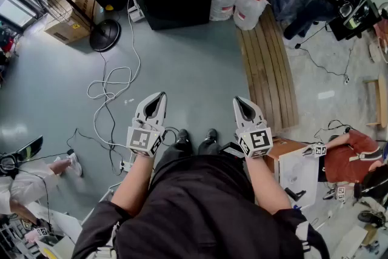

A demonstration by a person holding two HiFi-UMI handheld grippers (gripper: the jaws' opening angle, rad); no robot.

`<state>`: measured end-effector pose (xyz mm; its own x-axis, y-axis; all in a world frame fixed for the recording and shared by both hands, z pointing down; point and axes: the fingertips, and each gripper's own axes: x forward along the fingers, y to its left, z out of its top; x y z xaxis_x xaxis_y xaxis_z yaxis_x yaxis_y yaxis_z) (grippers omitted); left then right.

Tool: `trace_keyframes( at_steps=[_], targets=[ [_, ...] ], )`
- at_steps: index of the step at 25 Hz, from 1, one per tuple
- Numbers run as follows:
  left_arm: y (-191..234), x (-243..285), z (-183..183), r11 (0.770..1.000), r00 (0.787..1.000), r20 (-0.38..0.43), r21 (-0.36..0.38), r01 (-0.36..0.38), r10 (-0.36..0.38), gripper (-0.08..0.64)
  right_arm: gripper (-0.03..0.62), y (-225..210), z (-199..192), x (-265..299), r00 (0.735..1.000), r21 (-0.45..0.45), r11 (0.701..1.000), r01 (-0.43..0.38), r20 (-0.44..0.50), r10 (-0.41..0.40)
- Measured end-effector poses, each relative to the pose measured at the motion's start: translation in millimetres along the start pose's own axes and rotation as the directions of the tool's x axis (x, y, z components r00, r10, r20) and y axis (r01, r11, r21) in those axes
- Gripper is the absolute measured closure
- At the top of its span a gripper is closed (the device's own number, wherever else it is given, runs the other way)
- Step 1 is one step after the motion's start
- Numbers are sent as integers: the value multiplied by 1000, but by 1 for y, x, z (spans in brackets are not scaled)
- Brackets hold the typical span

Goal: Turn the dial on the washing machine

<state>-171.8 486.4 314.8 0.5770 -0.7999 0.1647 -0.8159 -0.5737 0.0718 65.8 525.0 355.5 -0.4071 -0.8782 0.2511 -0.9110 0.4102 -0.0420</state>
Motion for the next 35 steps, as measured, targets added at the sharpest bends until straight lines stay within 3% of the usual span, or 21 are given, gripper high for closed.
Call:
trace_keyframes(
  at_steps=[4, 8, 13, 18, 22, 35],
  targets=[
    [12, -6, -13, 998, 1000, 0, -60, -24, 24, 545, 571, 3, -12, 12, 999, 32, 999, 25, -25, -25],
    [14, -4, -25, 997, 1000, -26, -83, 0, -2, 545, 572, 13, -7, 15, 1000, 28, 1000, 11, -14, -11],
    [-2, 11, -17, 996, 999, -5, -74, 48, -48, 545, 572, 3, -2, 8, 1000, 34, 999, 27, 3, -27],
    [-8, 14, -28, 997, 999, -20, -74, 38, -40, 545, 569, -11, 9, -1, 997, 73, 997, 18, 77, -24],
    [-23, 26, -21, 995, 998, -18, -81, 53, -55, 545, 569, -28, 4, -8, 1000, 24, 1000, 7, 27, -8],
    [-75, 48, -18, 996, 999, -29, -79, 37, -40, 545, 569, -71, -30, -42, 998, 69, 996, -56, 27, 54]
  ],
)
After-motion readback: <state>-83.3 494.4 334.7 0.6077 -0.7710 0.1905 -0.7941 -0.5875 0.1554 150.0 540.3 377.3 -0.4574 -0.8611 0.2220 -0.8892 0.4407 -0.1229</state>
